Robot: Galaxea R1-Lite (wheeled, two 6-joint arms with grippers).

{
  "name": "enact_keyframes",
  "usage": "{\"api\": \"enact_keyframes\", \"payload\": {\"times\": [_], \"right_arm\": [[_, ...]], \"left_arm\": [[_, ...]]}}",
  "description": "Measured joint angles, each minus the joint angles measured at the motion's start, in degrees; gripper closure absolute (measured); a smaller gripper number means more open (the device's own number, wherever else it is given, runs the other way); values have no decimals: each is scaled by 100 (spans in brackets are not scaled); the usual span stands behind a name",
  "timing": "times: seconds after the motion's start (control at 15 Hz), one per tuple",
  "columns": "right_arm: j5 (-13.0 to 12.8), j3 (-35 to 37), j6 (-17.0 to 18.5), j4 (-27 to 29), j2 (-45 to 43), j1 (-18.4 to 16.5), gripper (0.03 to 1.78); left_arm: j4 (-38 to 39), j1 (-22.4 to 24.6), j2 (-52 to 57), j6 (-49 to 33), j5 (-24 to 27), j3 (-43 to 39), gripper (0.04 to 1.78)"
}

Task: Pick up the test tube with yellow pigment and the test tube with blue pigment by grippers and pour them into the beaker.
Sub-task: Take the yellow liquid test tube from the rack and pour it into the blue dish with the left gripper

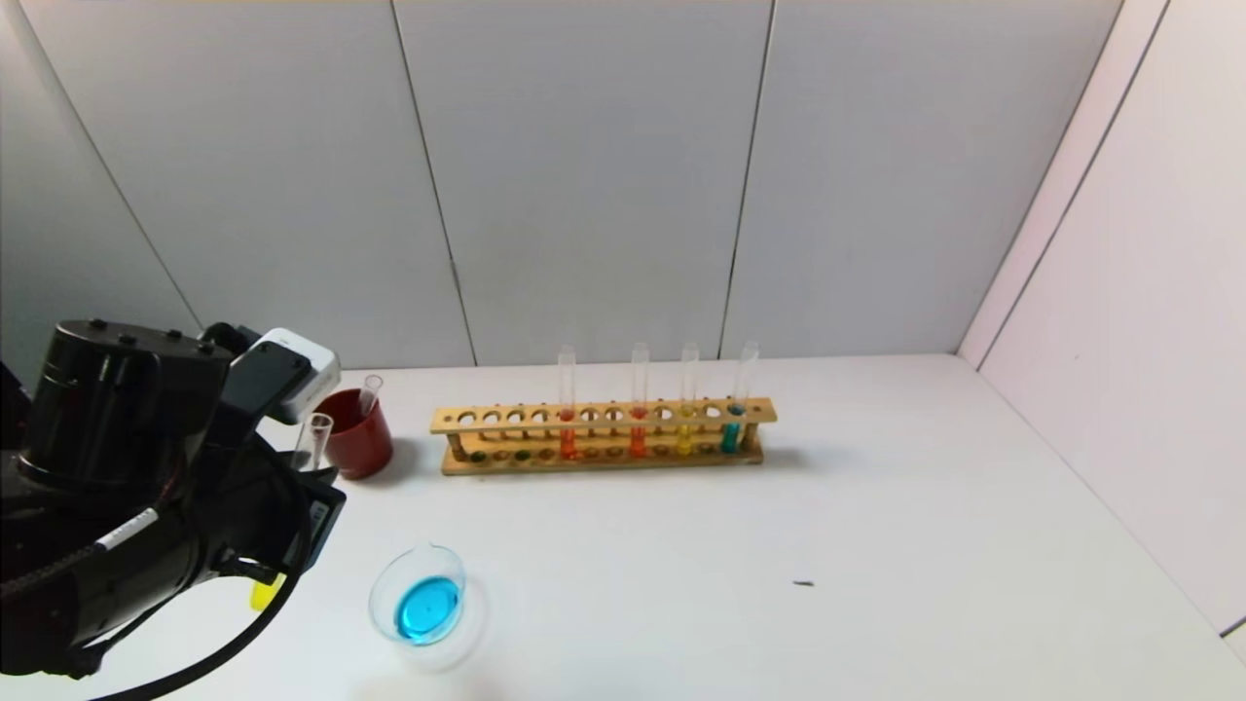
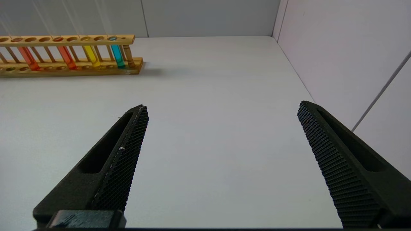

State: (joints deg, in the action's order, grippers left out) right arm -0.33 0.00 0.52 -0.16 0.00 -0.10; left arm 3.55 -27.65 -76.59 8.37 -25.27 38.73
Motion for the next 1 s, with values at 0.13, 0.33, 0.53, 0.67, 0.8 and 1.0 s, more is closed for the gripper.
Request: {"api": "enact_keyframes", "payload": {"times": [0.13,0.33,0.53,0.67,0.8,1.0], "right_arm": [[-2,0,-1,0,0,0,11],[-2,0,0,0,0,0,11],[0,0,0,0,0,0,11],[-2,0,0,0,0,0,11],[0,0,0,0,0,0,11],[-2,0,0,0,0,0,11]], "left_arm": [[17,23,-245,63,2,-80,151],[20,30,-612,416,-27,-119,151],[13,30,-896,697,-55,-133,151],[-27,32,-1031,1078,-50,-221,150],[-39,26,-1130,1563,-50,-378,151],[-46,15,-1379,1775,-90,-397,151]]}}
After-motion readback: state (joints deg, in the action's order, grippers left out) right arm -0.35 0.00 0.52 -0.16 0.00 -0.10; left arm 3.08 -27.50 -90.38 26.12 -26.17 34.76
